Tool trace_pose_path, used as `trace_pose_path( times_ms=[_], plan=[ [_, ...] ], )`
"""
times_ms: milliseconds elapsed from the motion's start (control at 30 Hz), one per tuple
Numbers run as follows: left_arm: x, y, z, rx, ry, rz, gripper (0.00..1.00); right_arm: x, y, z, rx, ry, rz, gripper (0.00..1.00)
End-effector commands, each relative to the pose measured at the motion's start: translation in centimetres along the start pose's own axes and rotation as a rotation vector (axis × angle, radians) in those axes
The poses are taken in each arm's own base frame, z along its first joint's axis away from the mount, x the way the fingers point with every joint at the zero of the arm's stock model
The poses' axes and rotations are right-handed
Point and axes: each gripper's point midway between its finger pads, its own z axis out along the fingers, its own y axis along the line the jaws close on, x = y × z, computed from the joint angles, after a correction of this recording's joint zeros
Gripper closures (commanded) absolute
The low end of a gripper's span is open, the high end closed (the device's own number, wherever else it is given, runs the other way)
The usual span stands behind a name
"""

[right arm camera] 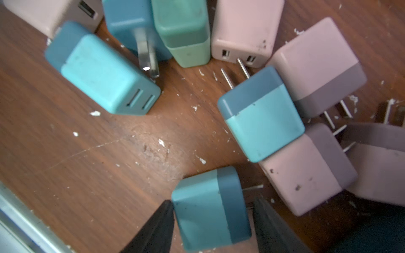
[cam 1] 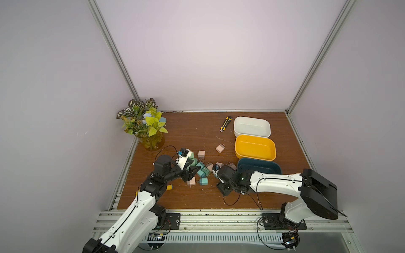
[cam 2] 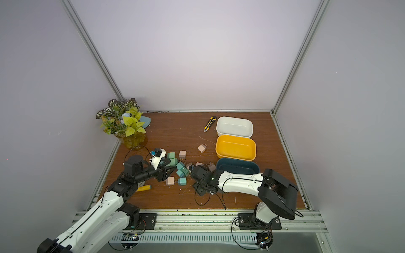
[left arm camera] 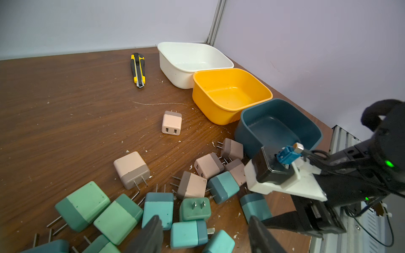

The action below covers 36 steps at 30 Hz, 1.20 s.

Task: Place the plugs by color into the storage box
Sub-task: Pick up the plug from the center of the board.

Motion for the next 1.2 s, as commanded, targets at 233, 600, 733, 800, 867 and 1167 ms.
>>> trace_pose_path(
  times_ms=[233, 600, 733, 800, 867, 1167],
  plan=[
    [0.1, -0.4, 0.1, 0.010, 0.017, 0.011, 0.37, 0.6, 0.2, 0.0, 0.047, 0.053, -0.057, 0.44],
    [0.0, -0.3, 0.0, -0.003, 0.013, 0.022, 0.36, -1.4, 0.5, -2.1, 0.066, -0.026, -0.063, 0.50],
    [0.1, -0.2, 0.0, -0.014, 0.015, 0.028, 0.36, -2.2, 0.3, -3.3, 0.060, -0.080, -0.044, 0.52],
    [0.0, -0.1, -0.1, -0.024, 0.015, 0.035, 0.36, -2.4, 0.4, -3.7, 0.045, -0.110, -0.035, 0.52],
    [0.0, -0.1, -0.1, -0.028, 0.013, 0.040, 0.36, -2.6, 0.3, -4.1, 0.037, -0.136, -0.024, 0.52],
    [0.2, -0.6, 0.2, -0.040, 0.032, 0.046, 0.36, -3.3, 0.3, -4.8, 0.030, -0.178, 0.005, 0.55]
  ],
)
